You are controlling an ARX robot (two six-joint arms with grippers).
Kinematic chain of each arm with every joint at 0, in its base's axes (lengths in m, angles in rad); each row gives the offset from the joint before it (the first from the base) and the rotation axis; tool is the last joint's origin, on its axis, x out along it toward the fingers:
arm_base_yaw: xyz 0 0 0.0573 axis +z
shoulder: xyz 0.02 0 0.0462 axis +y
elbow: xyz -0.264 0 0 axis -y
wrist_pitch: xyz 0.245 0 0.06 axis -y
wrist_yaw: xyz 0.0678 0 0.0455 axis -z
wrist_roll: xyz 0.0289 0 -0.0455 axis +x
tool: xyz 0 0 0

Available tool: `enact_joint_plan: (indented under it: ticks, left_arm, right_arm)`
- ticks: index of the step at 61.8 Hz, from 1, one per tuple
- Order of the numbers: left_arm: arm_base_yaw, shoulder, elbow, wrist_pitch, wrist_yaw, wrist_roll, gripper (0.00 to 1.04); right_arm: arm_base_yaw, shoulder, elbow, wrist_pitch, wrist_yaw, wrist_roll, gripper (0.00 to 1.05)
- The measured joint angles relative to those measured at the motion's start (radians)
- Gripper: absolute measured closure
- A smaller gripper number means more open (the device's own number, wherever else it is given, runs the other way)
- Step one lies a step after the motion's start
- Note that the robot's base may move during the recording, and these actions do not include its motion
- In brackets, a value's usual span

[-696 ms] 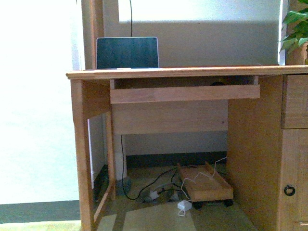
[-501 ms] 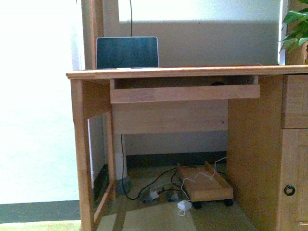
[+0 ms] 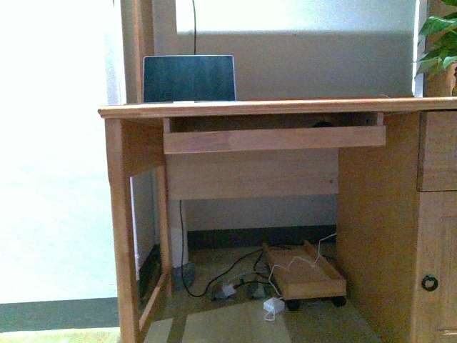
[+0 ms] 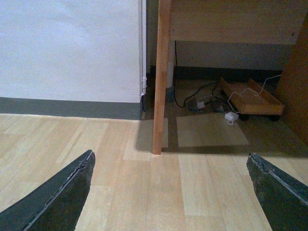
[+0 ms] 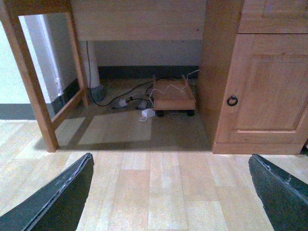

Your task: Place mouse

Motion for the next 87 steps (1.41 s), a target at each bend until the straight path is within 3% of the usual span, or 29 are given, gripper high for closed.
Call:
enact_joint_plan:
  ticks: [87]
  left_arm:
    - [0.0,0.0,0.0,0.0,0.0,0.0,0.08]
  right_arm:
    - [0.0,0.0,0.0,0.0,0.0,0.0,0.07]
